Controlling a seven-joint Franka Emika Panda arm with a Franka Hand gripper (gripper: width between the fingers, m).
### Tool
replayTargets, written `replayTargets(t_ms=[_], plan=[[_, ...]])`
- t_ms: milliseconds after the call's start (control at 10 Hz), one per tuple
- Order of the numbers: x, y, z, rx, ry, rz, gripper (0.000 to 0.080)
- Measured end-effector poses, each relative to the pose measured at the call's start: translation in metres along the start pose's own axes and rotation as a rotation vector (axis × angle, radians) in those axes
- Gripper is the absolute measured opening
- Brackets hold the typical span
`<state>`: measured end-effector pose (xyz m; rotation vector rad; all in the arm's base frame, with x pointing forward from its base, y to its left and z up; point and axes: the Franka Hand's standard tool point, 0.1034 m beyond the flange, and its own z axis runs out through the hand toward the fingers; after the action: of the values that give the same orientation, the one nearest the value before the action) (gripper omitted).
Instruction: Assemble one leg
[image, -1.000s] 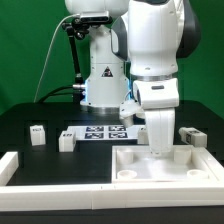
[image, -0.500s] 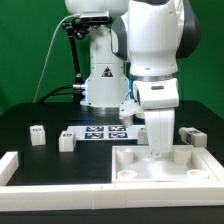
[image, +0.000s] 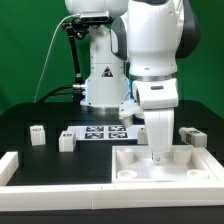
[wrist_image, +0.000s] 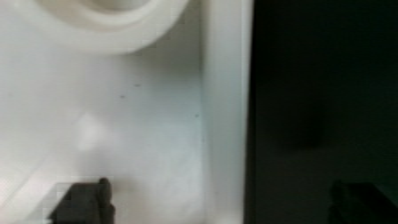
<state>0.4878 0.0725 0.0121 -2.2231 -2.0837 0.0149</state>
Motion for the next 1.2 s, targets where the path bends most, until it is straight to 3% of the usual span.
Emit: replayTargets(t_ms=[300, 500, 800, 1200], plan=[[0.000, -0.001, -0.001, -0.002, 0.000, 0.013, 0.0649], [0.006, -0.009, -0.015, -0.024, -0.003, 0.081, 0.0649], [0.031, -0.018, -0.040, -0.053, -0.007, 0.223, 0.0649], [0.033, -0.017, -0.041, -0.055, 0.005, 0.501, 0.0649]])
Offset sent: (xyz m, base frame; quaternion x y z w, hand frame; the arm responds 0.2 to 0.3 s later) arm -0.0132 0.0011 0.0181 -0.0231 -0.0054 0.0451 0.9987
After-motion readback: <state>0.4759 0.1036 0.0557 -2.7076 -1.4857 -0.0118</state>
